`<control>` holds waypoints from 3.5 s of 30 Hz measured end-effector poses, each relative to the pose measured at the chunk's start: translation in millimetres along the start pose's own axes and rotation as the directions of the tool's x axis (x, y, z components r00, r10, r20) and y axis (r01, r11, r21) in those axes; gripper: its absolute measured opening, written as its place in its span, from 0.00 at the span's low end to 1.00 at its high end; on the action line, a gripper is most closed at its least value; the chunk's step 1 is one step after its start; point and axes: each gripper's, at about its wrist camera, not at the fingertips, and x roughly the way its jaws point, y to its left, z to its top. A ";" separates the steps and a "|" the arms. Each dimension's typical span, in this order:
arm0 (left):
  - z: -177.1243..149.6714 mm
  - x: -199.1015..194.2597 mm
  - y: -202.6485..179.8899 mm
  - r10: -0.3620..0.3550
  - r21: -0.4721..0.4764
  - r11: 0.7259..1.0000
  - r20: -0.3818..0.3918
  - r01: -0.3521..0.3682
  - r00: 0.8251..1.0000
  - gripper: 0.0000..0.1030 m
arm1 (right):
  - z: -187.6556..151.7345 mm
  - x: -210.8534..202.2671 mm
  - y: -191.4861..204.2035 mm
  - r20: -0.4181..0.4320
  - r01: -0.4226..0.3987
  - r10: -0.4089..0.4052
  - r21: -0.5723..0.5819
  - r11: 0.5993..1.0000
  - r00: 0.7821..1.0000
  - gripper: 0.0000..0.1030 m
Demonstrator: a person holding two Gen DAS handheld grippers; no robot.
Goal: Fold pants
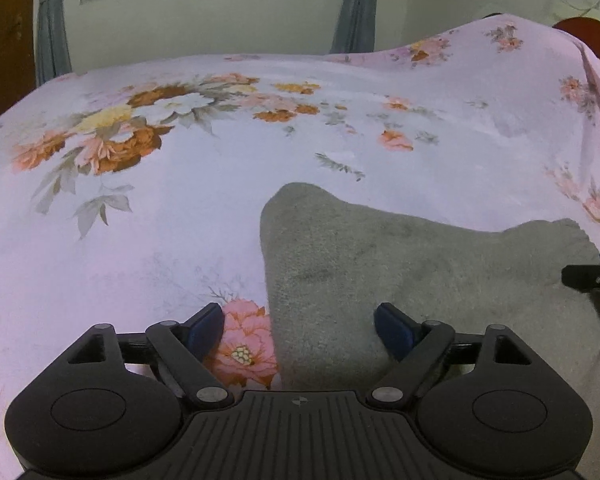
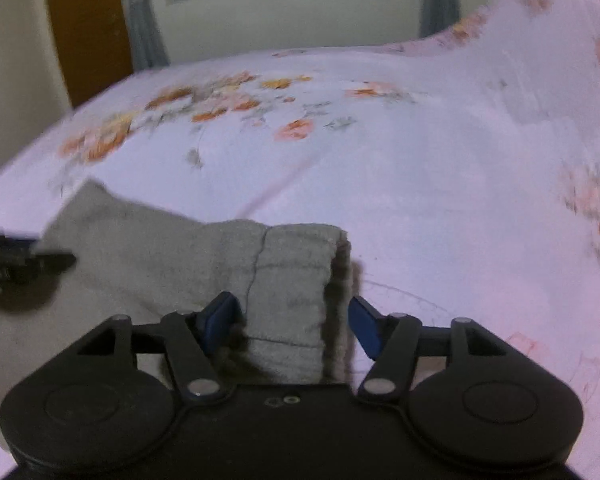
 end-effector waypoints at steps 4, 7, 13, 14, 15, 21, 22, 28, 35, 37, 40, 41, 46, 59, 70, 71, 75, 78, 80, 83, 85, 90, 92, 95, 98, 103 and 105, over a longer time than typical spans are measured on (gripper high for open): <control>-2.3 -17.6 -9.0 0.017 0.082 0.996 0.021 -0.019 1.000 0.81 | -1.1 -33.5 10.3 0.106 -0.019 0.023 -0.035 0.999 0.994 0.67; -9.3 -22.9 -13.8 0.026 0.114 0.993 0.023 -0.028 0.999 0.84 | -6.9 -26.5 12.6 0.056 -0.010 0.012 -0.049 0.999 0.998 0.78; -12.8 -31.1 -18.2 0.039 0.122 0.992 0.008 -0.040 0.999 0.86 | -16.8 3.4 -3.8 -0.111 -0.021 0.027 0.061 0.998 0.993 0.89; -13.6 -34.1 -19.8 0.042 0.136 0.990 0.008 -0.043 0.999 0.87 | -17.1 -1.7 -5.1 -0.096 -0.023 0.030 0.072 0.997 0.995 0.88; -14.6 -37.2 -21.5 0.047 0.151 0.987 0.009 -0.047 0.999 0.87 | -16.6 -7.4 -5.4 -0.079 -0.026 0.033 0.077 0.997 0.996 0.87; -21.3 -57.1 -30.0 0.053 0.187 0.981 0.027 -0.058 0.998 0.87 | -18.1 -47.0 -3.4 0.057 -0.067 0.063 0.069 0.995 0.996 0.83; -24.7 -57.8 -31.4 0.049 0.185 0.981 0.017 -0.051 0.999 0.87 | -20.2 -47.3 -1.2 0.053 -0.077 0.074 0.068 0.995 0.996 0.85; -38.8 -62.1 -28.7 0.056 0.104 0.993 -0.019 -0.054 0.998 0.91 | -38.8 -14.1 -8.7 -0.114 -0.026 0.039 0.109 0.994 0.993 0.88; -64.9 -96.5 -15.5 0.006 0.047 0.999 0.035 -0.007 0.999 0.91 | -51.8 -52.0 -9.0 0.031 -0.113 0.109 0.154 0.982 0.994 0.80; -73.9 -89.7 -10.2 -0.012 0.010 1.000 -0.008 0.012 1.000 0.91 | -58.6 -38.3 -8.6 -0.016 -0.105 0.109 0.153 0.983 0.994 0.79; -75.9 -85.6 -5.2 -0.027 -0.043 0.999 -0.023 0.026 0.999 0.91 | -65.2 -24.5 -10.8 -0.029 -0.109 0.115 0.156 0.982 0.993 0.82; -75.9 -87.1 -7.1 -0.024 -0.039 0.999 -0.016 0.023 1.000 0.91 | -63.8 -24.6 -11.6 -0.030 -0.107 0.113 0.173 0.979 0.993 0.82; -80.2 -94.7 -4.2 -0.084 -0.038 0.996 0.015 0.084 0.996 0.91 | -63.9 -35.3 -15.4 0.001 -0.145 0.148 0.200 0.969 0.989 0.82; -88.5 -81.1 12.3 -0.199 -0.151 0.968 0.023 0.200 0.980 0.91 | -56.7 -49.0 -32.1 0.125 -0.151 0.119 0.286 0.946 0.985 0.46; -86.3 -76.7 20.6 -0.232 -0.160 0.959 0.025 0.233 0.972 0.91 | -61.0 -44.1 -46.6 0.068 -0.175 0.161 0.344 0.923 0.985 0.45; -85.8 -75.7 21.1 -0.237 -0.160 0.958 0.023 0.238 0.971 0.91 | -60.5 -46.3 -48.2 0.083 -0.186 0.167 0.354 0.917 0.983 0.46; -83.0 -72.5 24.3 -0.256 -0.167 0.952 0.029 0.257 0.966 0.91 | -60.8 -44.5 -53.7 0.099 -0.211 0.188 0.352 0.912 0.977 0.53; -78.1 -66.5 28.5 -0.296 -0.192 0.935 0.040 0.298 0.954 0.91 | -60.3 -38.0 -59.3 0.082 -0.231 0.216 0.356 0.905 0.973 0.77; -74.5 -60.2 33.8 -0.353 -0.221 0.908 0.050 0.355 0.934 0.91 | -60.1 -31.3 -65.7 0.071 -0.266 0.258 0.372 0.889 0.963 0.78; -69.4 -43.3 45.0 -0.495 -0.267 0.831 0.048 0.488 0.868 0.90 | -61.3 -16.6 -84.1 0.061 -0.357 0.369 0.442 0.823 0.927 0.77; -66.5 -29.4 49.9 -0.536 -0.274 0.808 0.025 0.521 0.844 0.75 | -61.1 -9.1 -96.2 0.067 -0.408 0.426 0.454 0.792 0.902 0.77; -59.2 6.7 67.9 -0.644 -0.355 0.711 0.018 0.607 0.765 0.63 | -51.4 8.3 -99.4 0.039 -0.487 0.510 0.367 0.793 0.859 0.78; -55.2 21.8 68.7 -0.687 -0.365 0.672 0.016 0.644 0.726 0.63 | -44.7 18.5 -98.0 0.025 -0.529 0.557 0.350 0.773 0.830 0.79; -51.7 39.6 68.7 -0.738 -0.381 0.615 0.033 0.691 0.675 0.57 | -32.7 35.9 -89.6 -0.003 -0.580 0.615 0.328 0.745 0.788 0.74; -55.3 52.2 69.5 -0.742 -0.406 0.597 0.048 0.692 0.669 0.37 | -24.7 49.3 -83.2 -0.015 -0.592 0.630 0.324 0.738 0.777 0.64; -49.1 47.5 57.6 -0.695 -0.355 0.660 0.047 0.662 0.718 0.31 | -17.5 48.3 -82.9 -0.022 -0.589 0.631 0.335 0.735 0.775 0.55; -45.1 43.9 57.7 -0.697 -0.366 0.648 0.067 0.668 0.714 0.28 | -14.0 43.3 -83.6 -0.017 -0.597 0.639 0.338 0.727 0.769 0.53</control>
